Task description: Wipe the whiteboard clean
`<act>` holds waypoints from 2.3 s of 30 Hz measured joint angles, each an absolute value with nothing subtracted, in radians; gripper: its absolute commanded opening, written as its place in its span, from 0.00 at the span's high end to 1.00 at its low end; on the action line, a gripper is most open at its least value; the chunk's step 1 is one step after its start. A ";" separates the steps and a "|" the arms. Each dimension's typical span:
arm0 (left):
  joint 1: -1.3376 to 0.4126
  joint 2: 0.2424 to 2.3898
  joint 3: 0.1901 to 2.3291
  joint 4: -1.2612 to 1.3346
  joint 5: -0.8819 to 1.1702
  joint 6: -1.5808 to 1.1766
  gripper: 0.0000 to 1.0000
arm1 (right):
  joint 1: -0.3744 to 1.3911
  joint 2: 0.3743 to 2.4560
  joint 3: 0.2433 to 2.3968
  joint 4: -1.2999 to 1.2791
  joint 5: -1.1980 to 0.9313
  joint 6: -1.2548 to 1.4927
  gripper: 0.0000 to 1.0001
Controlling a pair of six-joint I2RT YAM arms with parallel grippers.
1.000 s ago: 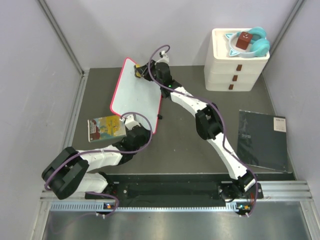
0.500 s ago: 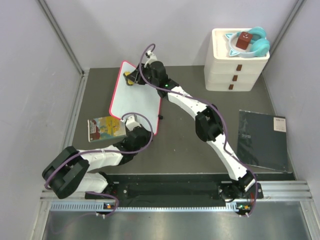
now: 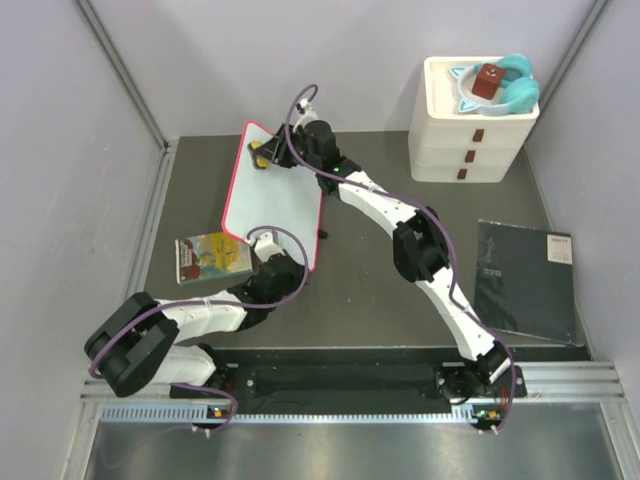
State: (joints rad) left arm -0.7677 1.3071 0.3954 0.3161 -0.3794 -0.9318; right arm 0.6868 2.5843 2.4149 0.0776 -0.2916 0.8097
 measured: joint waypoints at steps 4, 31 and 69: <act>-0.770 1.307 0.398 0.312 -0.379 -0.919 1.00 | 0.687 2.589 2.418 0.089 -0.244 0.820 1.00; -0.798 1.307 0.405 0.310 -0.395 -0.910 1.00 | 0.603 2.611 2.353 0.039 -0.130 0.810 1.00; -0.868 1.333 0.418 0.163 -0.265 -0.780 1.00 | 0.563 2.521 2.085 0.067 -0.265 0.788 1.00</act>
State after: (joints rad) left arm -0.8677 1.3327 0.4175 0.1635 -0.2653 -0.7795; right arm 0.5629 2.5206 2.0853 0.0669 -0.2649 0.7879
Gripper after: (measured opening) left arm 0.009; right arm 0.286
